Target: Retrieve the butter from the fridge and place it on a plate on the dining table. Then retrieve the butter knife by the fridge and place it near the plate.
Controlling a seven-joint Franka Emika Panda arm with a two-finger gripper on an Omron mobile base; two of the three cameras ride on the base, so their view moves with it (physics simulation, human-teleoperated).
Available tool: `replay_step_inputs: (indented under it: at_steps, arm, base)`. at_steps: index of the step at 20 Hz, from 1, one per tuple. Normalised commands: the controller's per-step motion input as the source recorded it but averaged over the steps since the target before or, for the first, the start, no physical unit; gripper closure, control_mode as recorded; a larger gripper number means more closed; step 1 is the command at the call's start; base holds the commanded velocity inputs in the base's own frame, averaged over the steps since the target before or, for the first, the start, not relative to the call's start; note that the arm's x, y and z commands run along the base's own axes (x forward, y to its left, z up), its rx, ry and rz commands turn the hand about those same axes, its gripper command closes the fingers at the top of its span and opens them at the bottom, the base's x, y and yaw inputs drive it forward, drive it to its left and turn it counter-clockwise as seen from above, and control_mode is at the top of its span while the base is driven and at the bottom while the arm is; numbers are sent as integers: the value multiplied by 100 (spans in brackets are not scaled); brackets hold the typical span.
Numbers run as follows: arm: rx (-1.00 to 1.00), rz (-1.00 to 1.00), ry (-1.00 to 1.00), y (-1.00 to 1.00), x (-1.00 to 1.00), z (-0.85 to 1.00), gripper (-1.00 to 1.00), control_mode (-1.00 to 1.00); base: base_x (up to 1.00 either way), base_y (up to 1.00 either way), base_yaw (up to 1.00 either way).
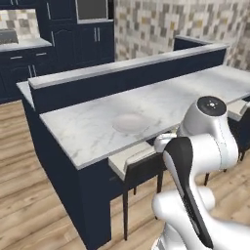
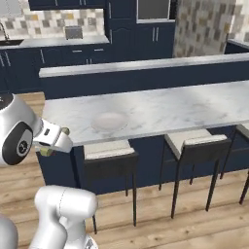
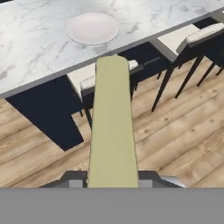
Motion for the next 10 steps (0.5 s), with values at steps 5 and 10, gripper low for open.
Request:
replay_step_inputs:
  at_steps: [5, 10]
  arm:
    - [0, 0, 0, 0, 0, 0, 100, 100]
    - [0, 0, 0, 0, 0, 0, 100, 100]
  base:
    - [11, -7, 15]
    - [78, -49, 39]
